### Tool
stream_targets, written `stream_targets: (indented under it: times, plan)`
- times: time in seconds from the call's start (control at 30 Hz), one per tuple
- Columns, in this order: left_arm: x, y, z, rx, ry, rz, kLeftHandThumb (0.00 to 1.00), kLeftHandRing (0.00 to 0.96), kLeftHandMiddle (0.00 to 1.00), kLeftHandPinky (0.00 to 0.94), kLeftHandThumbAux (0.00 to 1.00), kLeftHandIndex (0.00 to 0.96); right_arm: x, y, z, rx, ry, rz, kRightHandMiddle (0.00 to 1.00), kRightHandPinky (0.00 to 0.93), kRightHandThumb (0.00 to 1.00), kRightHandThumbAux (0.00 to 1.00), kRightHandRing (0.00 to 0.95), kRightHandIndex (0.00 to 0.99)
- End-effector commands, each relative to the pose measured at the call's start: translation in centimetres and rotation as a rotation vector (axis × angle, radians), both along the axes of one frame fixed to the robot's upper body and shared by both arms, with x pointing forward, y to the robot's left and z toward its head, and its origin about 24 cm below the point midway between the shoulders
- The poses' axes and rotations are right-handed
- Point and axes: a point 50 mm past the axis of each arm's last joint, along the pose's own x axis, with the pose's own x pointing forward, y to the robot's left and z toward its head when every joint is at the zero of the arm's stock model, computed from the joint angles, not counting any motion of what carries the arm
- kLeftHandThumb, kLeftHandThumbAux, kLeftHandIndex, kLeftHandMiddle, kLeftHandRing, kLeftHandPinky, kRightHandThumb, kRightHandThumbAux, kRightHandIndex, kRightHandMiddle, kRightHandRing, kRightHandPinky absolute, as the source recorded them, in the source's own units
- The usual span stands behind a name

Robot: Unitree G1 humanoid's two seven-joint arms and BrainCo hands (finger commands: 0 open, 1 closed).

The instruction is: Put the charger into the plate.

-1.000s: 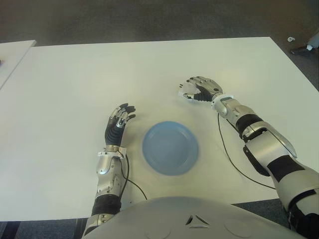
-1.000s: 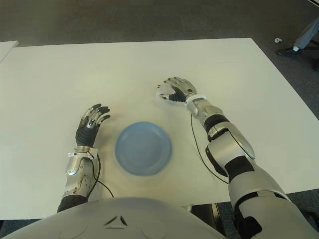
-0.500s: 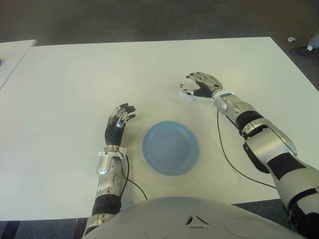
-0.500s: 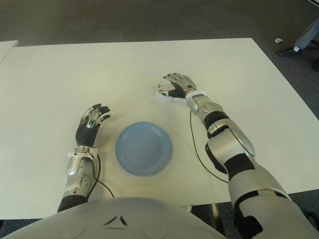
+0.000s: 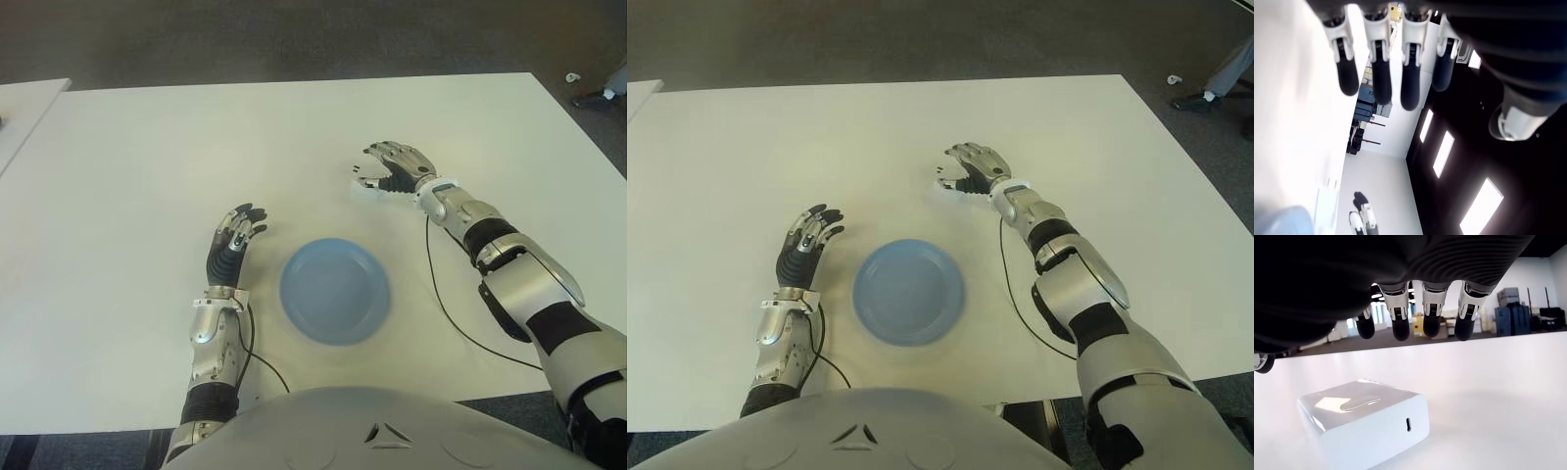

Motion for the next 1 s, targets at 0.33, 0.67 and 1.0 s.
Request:
stream_targets:
  times: [0.33,0.67,1.0]
  plan:
    - [-1.0,-0.2,-1.8,-0.032,0.125,-0.003,0.000,0.281,0.308,0.272,0.521,0.249,-1.6,0.0,-1.0,-0.021,0.066,0.152,0.000,0.000,0.255,0.209,0.000,0.000]
    - [-0.9,-0.3,-1.8,-0.022,0.118,-0.007,0.000,0.283,0.310,0.279,0.518,0.251,-2.6,-0.9,-2.2,-0.025,0.149,0.162,0.000,0.000,0.237,0.208,0.000,0.000]
    - [-0.9,-0.3,-1.7,-0.019,0.117,0.000,0.000,0.288,0.317,0.283,0.524,0.265,-4.2,-2.0,-4.6,-0.039,0.209,0.130,0.000,0.000,0.199,0.244,0.000,0.000]
